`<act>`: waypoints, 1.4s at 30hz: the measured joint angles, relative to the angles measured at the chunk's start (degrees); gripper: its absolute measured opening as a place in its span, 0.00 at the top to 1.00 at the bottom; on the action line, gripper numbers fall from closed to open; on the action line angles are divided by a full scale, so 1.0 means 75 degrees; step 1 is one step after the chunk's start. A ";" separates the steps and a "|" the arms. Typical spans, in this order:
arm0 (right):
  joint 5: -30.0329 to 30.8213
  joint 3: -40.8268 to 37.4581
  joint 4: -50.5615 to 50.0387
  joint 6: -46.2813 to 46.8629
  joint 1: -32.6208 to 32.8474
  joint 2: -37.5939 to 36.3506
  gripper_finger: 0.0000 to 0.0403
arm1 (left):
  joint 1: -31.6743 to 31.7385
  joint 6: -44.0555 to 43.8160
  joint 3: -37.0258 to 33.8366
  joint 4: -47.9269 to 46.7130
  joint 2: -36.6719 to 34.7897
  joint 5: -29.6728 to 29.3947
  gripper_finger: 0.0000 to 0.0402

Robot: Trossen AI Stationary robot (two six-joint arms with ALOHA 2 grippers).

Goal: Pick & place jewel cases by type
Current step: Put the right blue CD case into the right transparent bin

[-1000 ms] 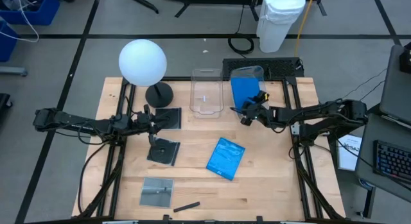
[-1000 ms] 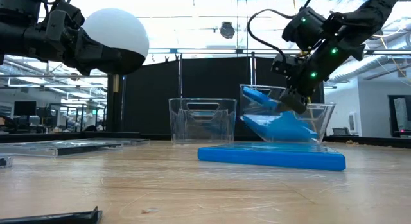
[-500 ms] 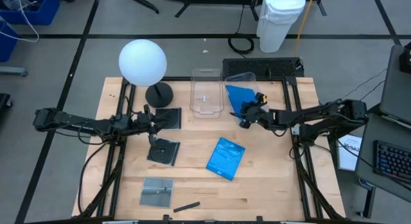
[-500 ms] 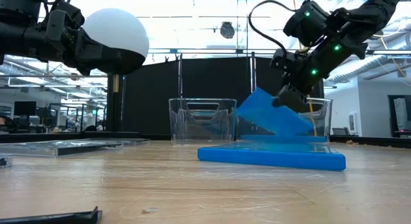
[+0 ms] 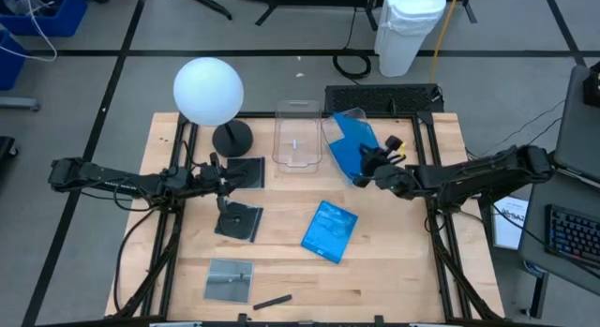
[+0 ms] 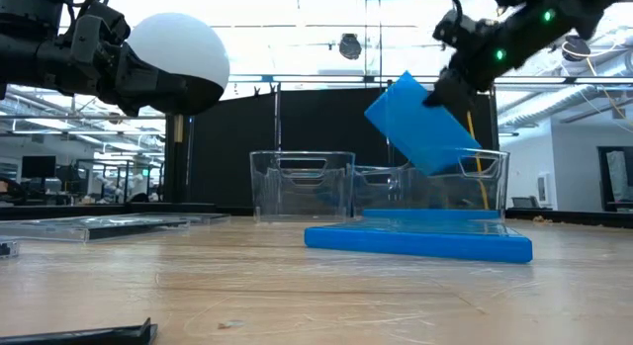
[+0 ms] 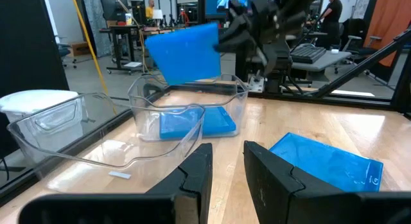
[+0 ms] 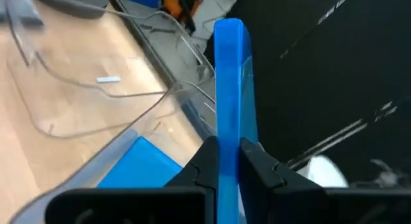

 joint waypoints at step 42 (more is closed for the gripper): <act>-0.5053 0.6535 -0.8551 0.3823 -0.3458 0.4618 0.66 | -0.0002 0.0000 0.0000 0.0001 -0.0003 0.0000 0.76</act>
